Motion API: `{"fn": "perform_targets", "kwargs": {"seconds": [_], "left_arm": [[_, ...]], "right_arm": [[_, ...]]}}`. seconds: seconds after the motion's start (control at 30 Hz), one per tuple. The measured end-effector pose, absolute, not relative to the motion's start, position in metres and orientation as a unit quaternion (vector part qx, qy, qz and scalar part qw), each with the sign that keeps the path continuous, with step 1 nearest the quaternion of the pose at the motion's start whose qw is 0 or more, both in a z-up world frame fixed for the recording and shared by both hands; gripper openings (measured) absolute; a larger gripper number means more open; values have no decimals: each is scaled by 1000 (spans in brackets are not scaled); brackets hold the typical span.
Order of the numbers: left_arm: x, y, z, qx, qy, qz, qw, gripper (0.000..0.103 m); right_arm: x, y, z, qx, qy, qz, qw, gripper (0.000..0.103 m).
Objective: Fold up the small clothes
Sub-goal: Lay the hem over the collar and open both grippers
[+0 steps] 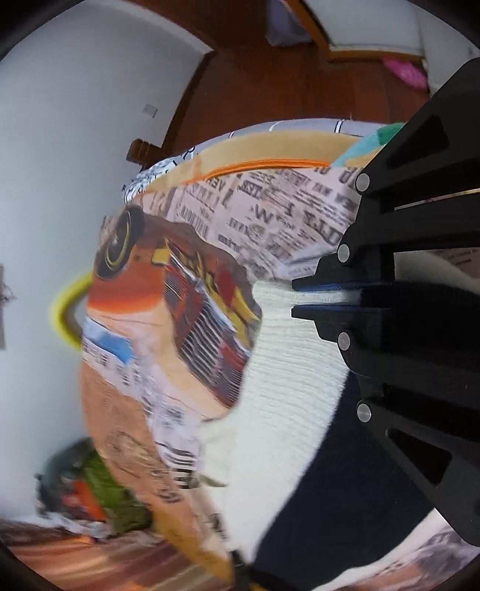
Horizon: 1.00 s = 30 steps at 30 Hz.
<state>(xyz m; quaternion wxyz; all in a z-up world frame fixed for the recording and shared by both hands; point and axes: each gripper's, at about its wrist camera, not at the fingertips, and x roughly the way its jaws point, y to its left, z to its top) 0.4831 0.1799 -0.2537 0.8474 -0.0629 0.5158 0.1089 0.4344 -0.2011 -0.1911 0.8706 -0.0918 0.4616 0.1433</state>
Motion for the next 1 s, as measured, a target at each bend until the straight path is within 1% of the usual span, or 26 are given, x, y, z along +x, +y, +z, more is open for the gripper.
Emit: {"fn": "perform_targets", "kwargs": {"seconds": [0.07, 0.1, 0.17, 0.2, 0.23, 0.3, 0.33, 0.4, 0.47, 0.5, 0.53, 0.57, 0.67, 0.7, 0.77, 0.8, 0.83, 0.9, 1.0], "left_arm": [[475, 176, -237, -52, 501, 97, 858, 9], [472, 174, -230, -45, 496, 95, 862, 11], [462, 170, -211, -36, 481, 81, 872, 20], [456, 166, -201, -34, 472, 70, 878, 30], [450, 163, -193, -34, 464, 61, 883, 40], [441, 155, -182, -40, 451, 40, 891, 49], [438, 153, -180, -45, 448, 31, 892, 52], [433, 144, -179, -58, 451, 8, 891, 52], [431, 134, -184, -64, 458, -9, 887, 55], [430, 131, -187, -62, 461, -12, 885, 59], [429, 126, -193, -58, 466, -13, 883, 65], [430, 122, -200, -55, 470, -12, 881, 66], [433, 115, -227, -50, 499, -11, 865, 67], [435, 113, -238, -36, 516, -12, 856, 69], [435, 108, -256, 8, 532, -13, 846, 78], [433, 110, -258, 16, 526, -10, 850, 86], [431, 113, -260, 18, 522, -7, 853, 89], [427, 120, -259, 2, 523, -6, 852, 89], [418, 125, -256, 5, 518, 3, 855, 88]], "right_arm": [[427, -201, -177, -96, 446, 138, 879, 10], [422, -199, -167, -98, 435, 139, 884, 10], [412, -196, -149, -92, 410, 151, 895, 11], [408, -194, -142, -83, 403, 162, 897, 11], [401, -189, -133, -70, 397, 181, 897, 14], [391, -176, -124, -58, 387, 214, 895, 21], [386, -167, -124, -56, 384, 228, 893, 27], [378, -147, -127, -54, 386, 258, 884, 38], [370, -126, -135, -56, 392, 285, 873, 42], [368, -118, -141, -58, 396, 293, 868, 43], [365, -105, -150, -62, 402, 301, 862, 48], [362, -97, -157, -67, 406, 304, 859, 54], [358, -80, -180, -83, 421, 303, 851, 65], [358, -77, -188, -87, 429, 301, 847, 68], [362, -74, -207, -98, 456, 298, 833, 70], [361, -76, -211, -107, 457, 296, 832, 70], [359, -79, -213, -122, 445, 296, 836, 70], [357, -85, -212, -139, 442, 293, 837, 70], [352, -100, -207, -141, 443, 277, 841, 70]]}}
